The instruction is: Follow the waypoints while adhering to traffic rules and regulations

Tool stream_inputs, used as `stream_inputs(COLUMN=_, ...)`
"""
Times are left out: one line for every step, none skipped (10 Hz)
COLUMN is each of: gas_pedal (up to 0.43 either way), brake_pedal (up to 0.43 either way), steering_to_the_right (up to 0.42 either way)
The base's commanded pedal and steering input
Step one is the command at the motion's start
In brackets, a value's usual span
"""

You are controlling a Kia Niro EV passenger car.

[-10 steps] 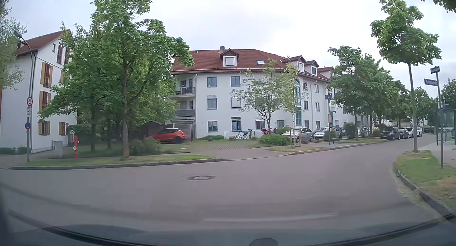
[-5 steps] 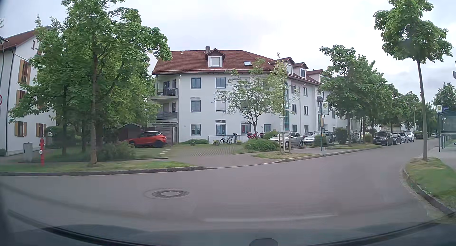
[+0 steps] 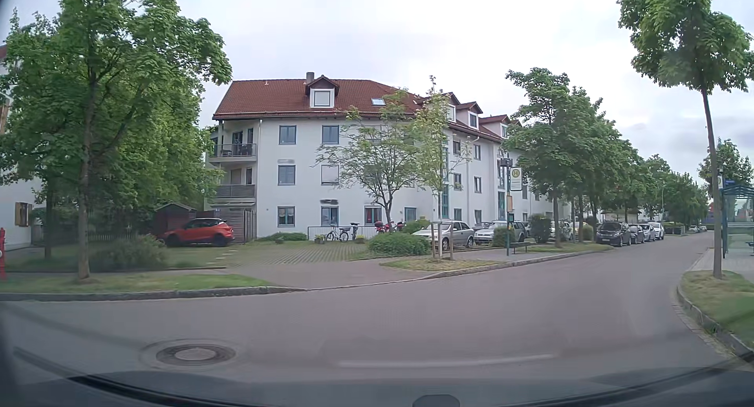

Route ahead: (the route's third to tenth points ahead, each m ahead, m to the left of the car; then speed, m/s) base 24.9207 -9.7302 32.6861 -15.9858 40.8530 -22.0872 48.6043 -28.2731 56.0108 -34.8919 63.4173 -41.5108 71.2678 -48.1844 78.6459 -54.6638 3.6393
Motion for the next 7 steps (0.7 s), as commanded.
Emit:
stream_inputs(gas_pedal=0.008, brake_pedal=0.000, steering_to_the_right=0.163)
stream_inputs(gas_pedal=0.008, brake_pedal=0.000, steering_to_the_right=0.169)
stream_inputs(gas_pedal=0.008, brake_pedal=0.000, steering_to_the_right=0.182)
stream_inputs(gas_pedal=0.008, brake_pedal=0.000, steering_to_the_right=0.195)
stream_inputs(gas_pedal=0.020, brake_pedal=0.000, steering_to_the_right=0.216)
stream_inputs(gas_pedal=0.020, brake_pedal=0.000, steering_to_the_right=0.235)
stream_inputs(gas_pedal=0.020, brake_pedal=0.000, steering_to_the_right=0.249)
